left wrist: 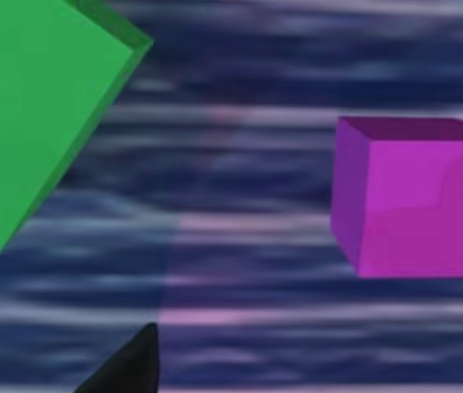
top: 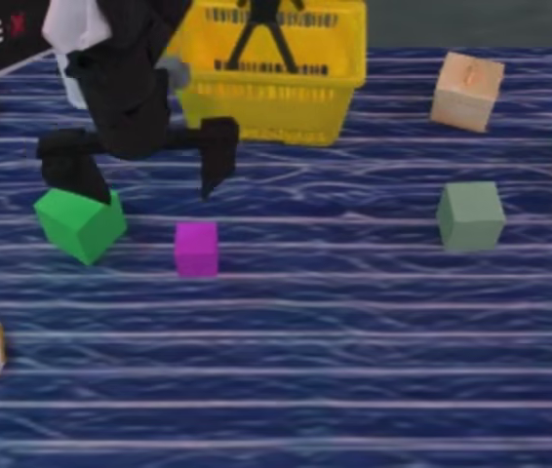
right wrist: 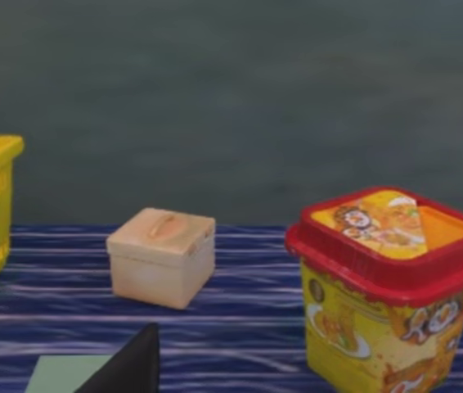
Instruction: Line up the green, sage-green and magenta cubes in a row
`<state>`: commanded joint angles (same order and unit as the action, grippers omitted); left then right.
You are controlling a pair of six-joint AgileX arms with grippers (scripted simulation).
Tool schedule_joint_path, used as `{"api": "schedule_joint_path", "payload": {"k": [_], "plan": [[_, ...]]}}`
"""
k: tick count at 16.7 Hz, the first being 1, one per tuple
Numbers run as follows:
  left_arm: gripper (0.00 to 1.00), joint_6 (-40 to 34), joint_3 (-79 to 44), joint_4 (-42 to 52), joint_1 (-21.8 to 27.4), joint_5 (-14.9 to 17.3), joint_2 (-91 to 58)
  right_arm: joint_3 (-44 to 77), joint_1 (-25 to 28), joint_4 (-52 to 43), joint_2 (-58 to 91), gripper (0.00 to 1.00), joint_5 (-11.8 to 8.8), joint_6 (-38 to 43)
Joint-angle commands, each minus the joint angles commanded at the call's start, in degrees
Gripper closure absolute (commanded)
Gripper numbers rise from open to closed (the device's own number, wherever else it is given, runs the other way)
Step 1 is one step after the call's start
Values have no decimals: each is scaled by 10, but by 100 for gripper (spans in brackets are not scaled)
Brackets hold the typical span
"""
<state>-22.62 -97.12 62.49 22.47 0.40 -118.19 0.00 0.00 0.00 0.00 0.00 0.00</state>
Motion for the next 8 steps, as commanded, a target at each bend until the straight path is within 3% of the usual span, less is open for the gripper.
{"api": "schedule_joint_path", "payload": {"k": [8], "plan": [[0,-23,-106,57,22,-2,-114,0,0,0,0,0,0,0]]}}
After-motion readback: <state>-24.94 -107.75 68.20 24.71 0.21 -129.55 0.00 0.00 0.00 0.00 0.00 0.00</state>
